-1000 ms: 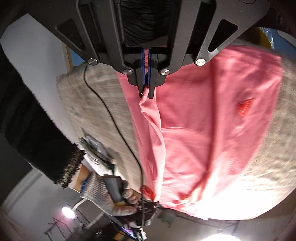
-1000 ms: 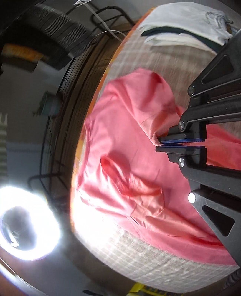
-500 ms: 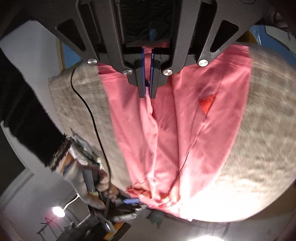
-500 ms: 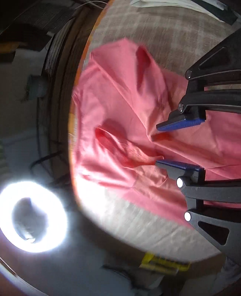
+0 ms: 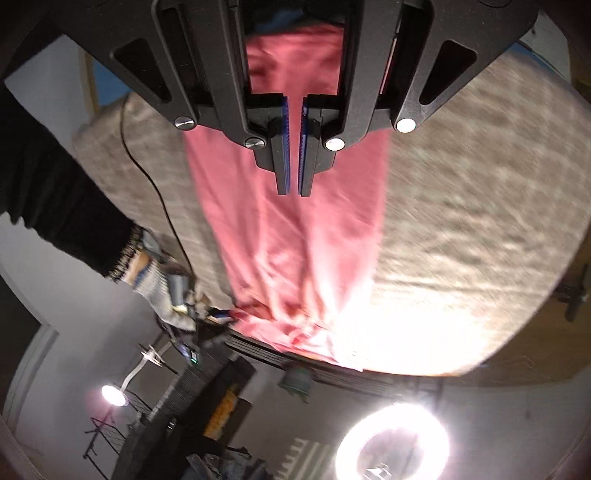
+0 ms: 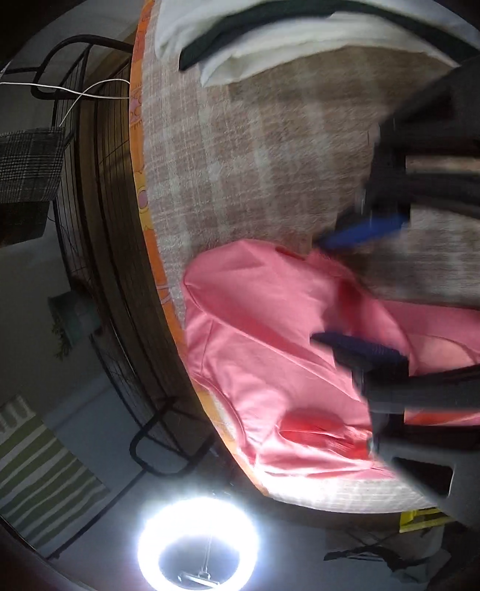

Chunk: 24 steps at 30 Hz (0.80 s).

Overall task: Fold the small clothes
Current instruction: 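Fold the gripped side edge over the shirt with both tools and open them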

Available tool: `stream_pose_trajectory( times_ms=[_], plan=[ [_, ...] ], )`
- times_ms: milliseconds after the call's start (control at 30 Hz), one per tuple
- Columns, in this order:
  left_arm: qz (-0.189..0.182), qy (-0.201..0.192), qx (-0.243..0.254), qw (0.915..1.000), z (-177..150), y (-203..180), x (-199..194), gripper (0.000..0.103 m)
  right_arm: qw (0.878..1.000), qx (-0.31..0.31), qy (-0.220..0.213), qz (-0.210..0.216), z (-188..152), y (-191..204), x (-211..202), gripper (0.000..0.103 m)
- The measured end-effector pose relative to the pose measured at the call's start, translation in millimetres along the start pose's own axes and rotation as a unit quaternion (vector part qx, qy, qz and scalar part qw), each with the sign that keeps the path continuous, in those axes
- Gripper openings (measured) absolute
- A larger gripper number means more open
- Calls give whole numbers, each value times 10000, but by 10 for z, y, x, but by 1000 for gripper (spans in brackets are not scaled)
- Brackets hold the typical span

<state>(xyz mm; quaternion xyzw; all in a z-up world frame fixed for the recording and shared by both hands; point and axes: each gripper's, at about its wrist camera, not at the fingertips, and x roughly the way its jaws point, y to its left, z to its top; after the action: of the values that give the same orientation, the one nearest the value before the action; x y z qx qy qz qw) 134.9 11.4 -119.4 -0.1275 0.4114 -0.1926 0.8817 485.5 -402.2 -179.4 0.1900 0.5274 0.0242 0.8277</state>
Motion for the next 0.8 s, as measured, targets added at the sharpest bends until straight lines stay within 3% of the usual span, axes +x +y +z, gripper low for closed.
stream_pose_trajectory(
  times_ms=[100,267,467,533,567,600,667,800],
  plan=[
    [163,-165,-46,9997,86,150,20,0,9993,-310,-197,-117,89,142,-35,1],
    [101,-55,-332,9994,54,299,146,0,9908,-1268,-478,-50,246,714,-178,1],
    [157,-21,-146,9998,49,231,234,0,9761,-2154,-94,-270,295,1344,246,1],
    [138,-15,-213,9997,53,256,242,0,9741,-2225,182,-375,283,1417,478,10],
    [141,-16,-240,9996,52,267,238,0,9738,-2212,301,-426,282,1428,560,31],
    [162,-23,-259,9995,50,280,232,0,9733,-2218,413,-430,274,1435,633,40],
    [195,-78,-273,9994,56,304,205,0,9732,-2208,454,-456,287,1434,652,40],
    [221,-125,-256,9994,57,340,167,0,9846,-1690,87,445,276,1207,194,40]
  ],
)
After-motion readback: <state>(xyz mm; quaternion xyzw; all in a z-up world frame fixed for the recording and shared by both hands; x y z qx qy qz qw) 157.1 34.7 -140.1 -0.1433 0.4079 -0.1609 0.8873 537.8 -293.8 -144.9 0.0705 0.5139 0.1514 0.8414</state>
